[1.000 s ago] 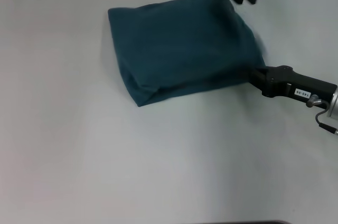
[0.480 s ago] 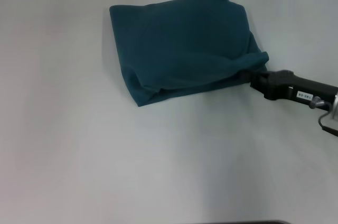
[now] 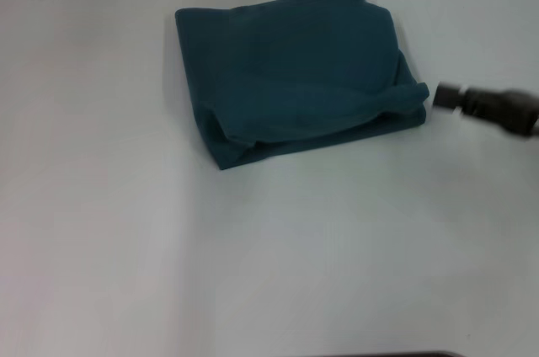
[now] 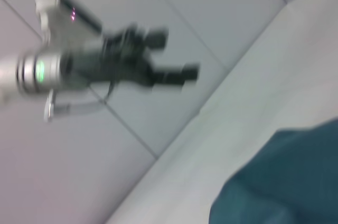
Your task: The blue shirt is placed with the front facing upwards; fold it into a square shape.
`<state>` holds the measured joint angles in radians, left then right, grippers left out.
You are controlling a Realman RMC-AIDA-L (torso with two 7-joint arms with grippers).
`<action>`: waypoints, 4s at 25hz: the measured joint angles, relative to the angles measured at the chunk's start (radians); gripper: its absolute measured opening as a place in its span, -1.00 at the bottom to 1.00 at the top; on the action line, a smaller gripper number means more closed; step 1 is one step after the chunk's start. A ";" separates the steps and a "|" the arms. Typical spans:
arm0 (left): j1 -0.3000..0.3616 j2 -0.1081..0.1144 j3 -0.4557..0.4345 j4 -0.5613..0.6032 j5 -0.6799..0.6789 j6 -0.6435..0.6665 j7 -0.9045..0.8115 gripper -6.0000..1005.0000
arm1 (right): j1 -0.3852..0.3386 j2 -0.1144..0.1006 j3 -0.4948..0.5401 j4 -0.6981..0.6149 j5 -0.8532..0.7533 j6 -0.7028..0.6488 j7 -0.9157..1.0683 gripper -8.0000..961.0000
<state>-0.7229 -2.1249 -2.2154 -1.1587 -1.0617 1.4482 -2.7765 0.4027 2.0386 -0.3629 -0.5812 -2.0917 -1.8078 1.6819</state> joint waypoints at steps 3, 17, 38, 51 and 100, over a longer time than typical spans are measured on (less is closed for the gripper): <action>0.082 0.006 -0.002 -0.009 -0.069 0.028 0.030 0.87 | 0.027 -0.025 -0.001 -0.066 0.021 -0.003 0.113 -0.92; 0.245 0.047 -0.193 0.255 -0.076 0.198 0.242 0.89 | 0.185 -0.147 -0.039 -0.129 -0.001 0.038 0.429 -0.02; 0.128 0.025 -0.124 0.381 0.157 -0.094 0.127 0.83 | 0.224 -0.208 -0.083 -0.196 -0.001 0.030 0.590 0.47; 0.028 0.025 -0.054 0.480 0.187 -0.222 0.104 0.73 | 0.221 -0.208 -0.078 -0.197 0.010 0.016 0.591 0.47; -0.006 0.062 0.067 0.430 0.194 0.178 0.228 -0.74 | 0.190 -0.213 -0.053 -0.192 0.059 -0.010 0.601 0.46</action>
<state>-0.7288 -2.0626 -2.1482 -0.7290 -0.8679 1.6262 -2.5490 0.5927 1.8254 -0.4157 -0.7730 -2.0330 -1.8181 2.2826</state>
